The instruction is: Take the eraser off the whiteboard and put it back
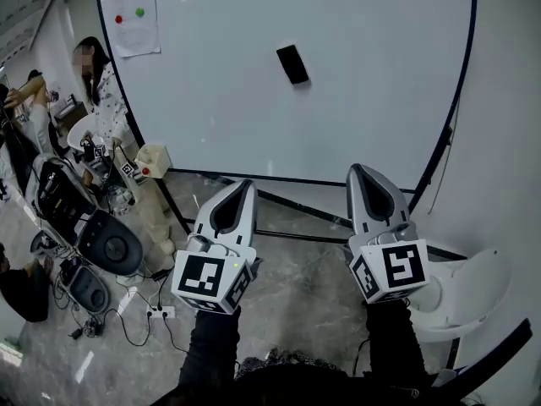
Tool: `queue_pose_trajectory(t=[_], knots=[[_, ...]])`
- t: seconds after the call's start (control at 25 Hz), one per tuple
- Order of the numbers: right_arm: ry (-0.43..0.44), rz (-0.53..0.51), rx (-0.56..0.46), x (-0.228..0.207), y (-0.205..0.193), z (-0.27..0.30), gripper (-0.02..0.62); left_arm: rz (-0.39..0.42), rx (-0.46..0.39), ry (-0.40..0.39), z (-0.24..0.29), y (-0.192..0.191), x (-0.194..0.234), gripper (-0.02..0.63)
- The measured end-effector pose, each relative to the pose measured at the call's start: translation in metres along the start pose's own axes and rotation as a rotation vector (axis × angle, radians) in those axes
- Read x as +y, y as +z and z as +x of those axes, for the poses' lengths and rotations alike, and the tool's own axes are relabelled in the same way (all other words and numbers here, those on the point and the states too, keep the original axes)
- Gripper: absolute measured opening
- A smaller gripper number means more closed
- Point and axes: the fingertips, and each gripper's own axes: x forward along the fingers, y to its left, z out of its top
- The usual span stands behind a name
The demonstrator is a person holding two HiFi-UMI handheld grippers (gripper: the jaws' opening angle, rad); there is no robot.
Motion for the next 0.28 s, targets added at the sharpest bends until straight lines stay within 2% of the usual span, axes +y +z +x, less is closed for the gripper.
queue_pose_trajectory(t=[0.28], knots=[[-0.002,-0.003,0.013,0.0006,-0.0028,-0.0027,0.008,-0.018,0.027,0.005,0.0006,-0.0036,-0.004,0.005]])
